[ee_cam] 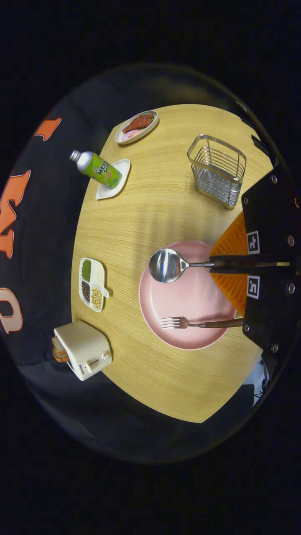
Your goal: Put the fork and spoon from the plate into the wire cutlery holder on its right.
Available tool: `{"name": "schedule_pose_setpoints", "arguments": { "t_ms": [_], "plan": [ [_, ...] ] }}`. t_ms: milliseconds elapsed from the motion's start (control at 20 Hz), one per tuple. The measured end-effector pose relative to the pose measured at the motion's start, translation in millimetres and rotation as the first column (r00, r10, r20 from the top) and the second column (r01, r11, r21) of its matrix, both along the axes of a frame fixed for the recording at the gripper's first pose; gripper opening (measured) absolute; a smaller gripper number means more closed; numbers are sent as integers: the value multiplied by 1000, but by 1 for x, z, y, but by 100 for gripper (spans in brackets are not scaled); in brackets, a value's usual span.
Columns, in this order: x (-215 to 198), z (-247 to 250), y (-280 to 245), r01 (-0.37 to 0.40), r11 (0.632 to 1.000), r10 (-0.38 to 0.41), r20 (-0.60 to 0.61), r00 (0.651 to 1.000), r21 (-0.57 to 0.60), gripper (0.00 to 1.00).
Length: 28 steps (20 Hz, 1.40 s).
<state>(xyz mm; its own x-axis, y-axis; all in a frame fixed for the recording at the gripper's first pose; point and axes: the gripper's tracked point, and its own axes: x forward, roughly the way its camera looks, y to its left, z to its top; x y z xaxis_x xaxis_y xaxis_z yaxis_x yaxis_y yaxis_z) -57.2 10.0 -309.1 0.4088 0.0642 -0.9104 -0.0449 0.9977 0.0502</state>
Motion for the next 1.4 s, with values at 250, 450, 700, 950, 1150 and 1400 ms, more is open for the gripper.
{"name": "schedule_pose_setpoints", "arguments": {
  "t_ms": [250,450,700,950,1150,1400],
  "plan": [
    [-12,20,-41,76,997,-75,19,997,-13,5],
    [-25,34,-77,136,990,-136,23,990,-37,5],
    [-44,46,-119,199,978,-199,0,980,-66,5],
    [-62,42,-148,220,972,-226,-71,971,-82,4],
    [-70,27,-154,201,976,-211,-159,964,-77,4],
    [-71,15,-156,126,990,-139,-278,951,-63,4]
  ]
}}
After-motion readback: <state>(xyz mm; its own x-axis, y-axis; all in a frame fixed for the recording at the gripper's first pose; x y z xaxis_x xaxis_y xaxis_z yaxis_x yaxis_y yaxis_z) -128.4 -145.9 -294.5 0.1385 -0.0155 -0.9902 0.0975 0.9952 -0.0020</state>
